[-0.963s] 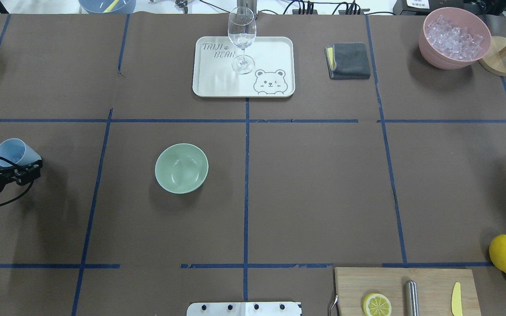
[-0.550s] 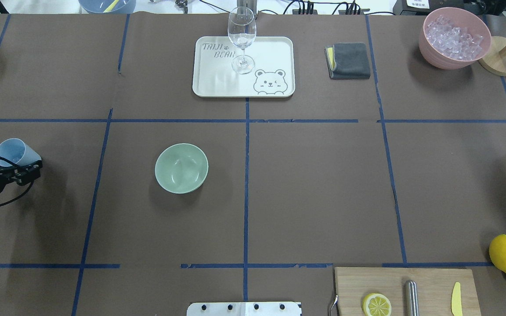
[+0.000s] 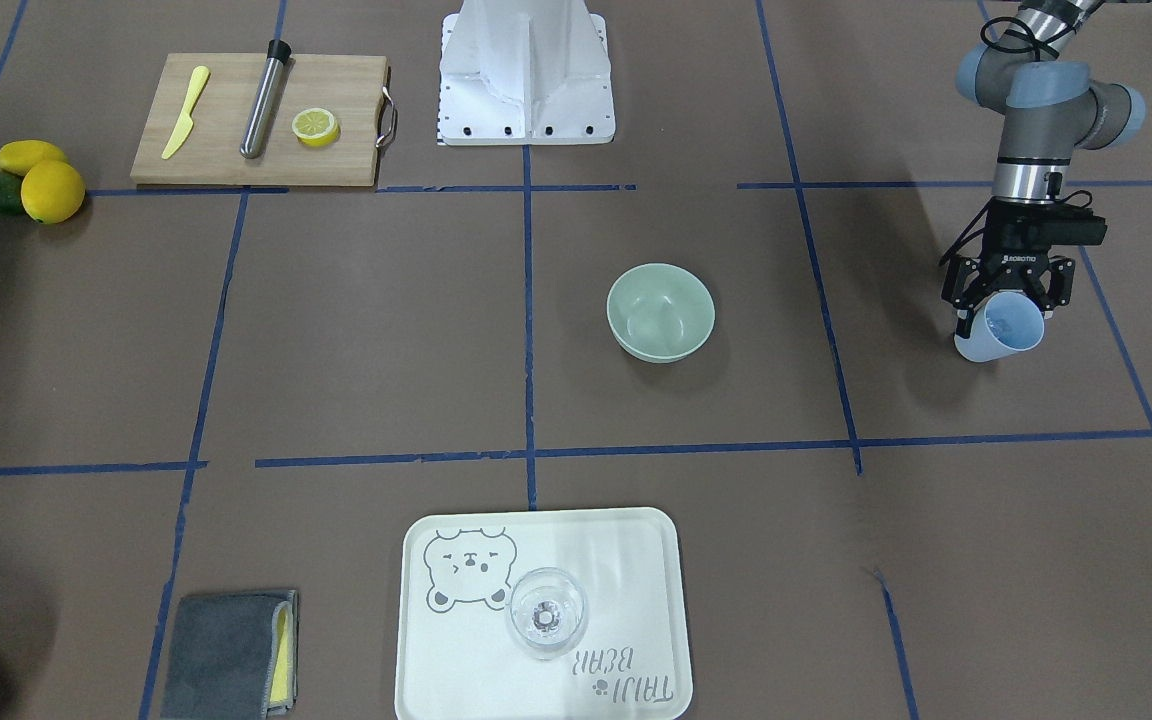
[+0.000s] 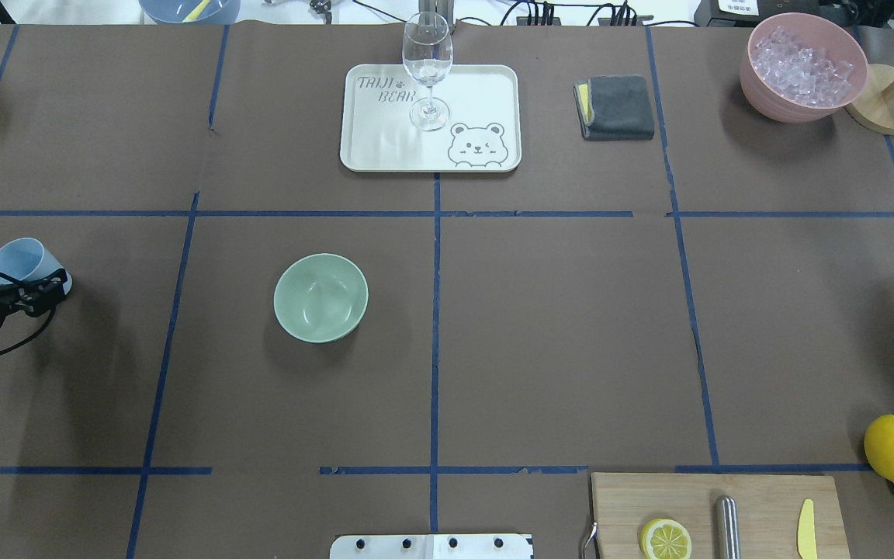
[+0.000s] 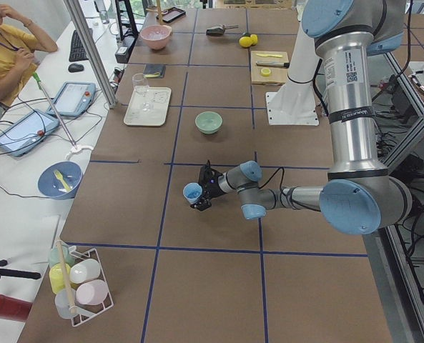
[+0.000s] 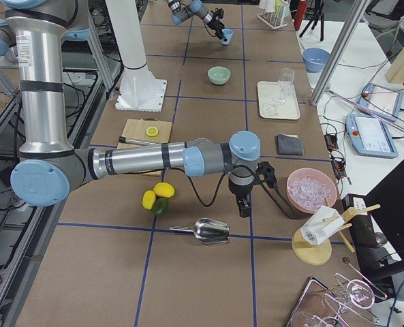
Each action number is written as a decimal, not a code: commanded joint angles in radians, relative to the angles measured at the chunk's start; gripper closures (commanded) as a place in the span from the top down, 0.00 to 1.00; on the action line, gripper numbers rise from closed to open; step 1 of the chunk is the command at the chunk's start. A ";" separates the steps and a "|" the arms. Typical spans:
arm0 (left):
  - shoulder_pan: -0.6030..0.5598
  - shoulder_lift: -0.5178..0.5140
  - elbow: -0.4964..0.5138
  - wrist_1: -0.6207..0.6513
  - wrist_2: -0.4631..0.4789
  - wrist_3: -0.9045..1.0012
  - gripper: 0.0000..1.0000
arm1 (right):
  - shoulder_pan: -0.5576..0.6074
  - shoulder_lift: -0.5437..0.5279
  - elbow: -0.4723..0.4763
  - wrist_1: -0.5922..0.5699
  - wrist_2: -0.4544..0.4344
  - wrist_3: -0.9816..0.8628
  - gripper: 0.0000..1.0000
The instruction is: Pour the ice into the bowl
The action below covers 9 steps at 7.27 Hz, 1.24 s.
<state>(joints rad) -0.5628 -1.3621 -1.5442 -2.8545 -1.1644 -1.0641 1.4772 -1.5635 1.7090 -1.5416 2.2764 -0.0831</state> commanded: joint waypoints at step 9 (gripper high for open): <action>0.001 -0.061 0.047 -0.042 0.091 -0.007 0.99 | 0.008 0.000 0.000 0.000 -0.002 -0.003 1.00</action>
<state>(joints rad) -0.5615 -1.4181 -1.4977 -2.8949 -1.0728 -1.0698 1.4829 -1.5631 1.7089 -1.5416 2.2749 -0.0847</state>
